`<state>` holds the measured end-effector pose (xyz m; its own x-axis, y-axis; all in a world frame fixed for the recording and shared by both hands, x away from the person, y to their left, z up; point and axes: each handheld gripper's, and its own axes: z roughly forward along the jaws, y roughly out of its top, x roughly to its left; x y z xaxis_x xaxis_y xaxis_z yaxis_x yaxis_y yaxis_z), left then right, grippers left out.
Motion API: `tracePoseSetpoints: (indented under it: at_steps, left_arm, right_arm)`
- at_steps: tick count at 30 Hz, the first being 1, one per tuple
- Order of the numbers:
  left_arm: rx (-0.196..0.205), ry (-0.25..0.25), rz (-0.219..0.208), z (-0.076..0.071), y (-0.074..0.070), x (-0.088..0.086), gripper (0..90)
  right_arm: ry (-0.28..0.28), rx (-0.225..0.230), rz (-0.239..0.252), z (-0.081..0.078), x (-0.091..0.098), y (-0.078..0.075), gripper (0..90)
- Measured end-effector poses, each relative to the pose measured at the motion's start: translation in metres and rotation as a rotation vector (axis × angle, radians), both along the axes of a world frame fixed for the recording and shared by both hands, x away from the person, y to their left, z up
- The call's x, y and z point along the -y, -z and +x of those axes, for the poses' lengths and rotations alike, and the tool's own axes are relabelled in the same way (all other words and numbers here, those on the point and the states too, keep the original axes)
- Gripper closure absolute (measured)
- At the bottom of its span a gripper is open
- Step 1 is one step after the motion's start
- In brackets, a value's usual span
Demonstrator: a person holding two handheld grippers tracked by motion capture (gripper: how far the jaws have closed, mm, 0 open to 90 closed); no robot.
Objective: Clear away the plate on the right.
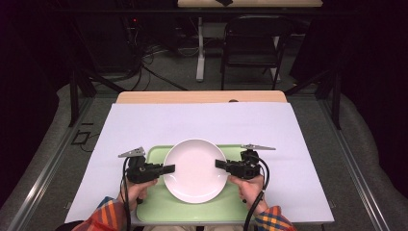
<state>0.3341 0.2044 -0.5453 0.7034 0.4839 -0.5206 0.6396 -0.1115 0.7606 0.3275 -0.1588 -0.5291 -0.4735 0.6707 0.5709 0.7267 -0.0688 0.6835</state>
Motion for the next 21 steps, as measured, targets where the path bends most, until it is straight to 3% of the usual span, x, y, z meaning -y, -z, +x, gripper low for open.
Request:
tracePoseSetpoints:
  at_steps: [12,21]
  left_arm:
    - [-0.007,0.007,0.043,0.01,0.007,0.005,74.7]
    - [-0.036,-0.003,0.063,0.017,0.012,0.01,72.3]
  right_arm:
    - [0.005,-0.003,-0.06,0.006,-0.001,0.009,70.9]
    - [0.018,-0.016,-0.085,0.01,-0.001,0.017,68.9]
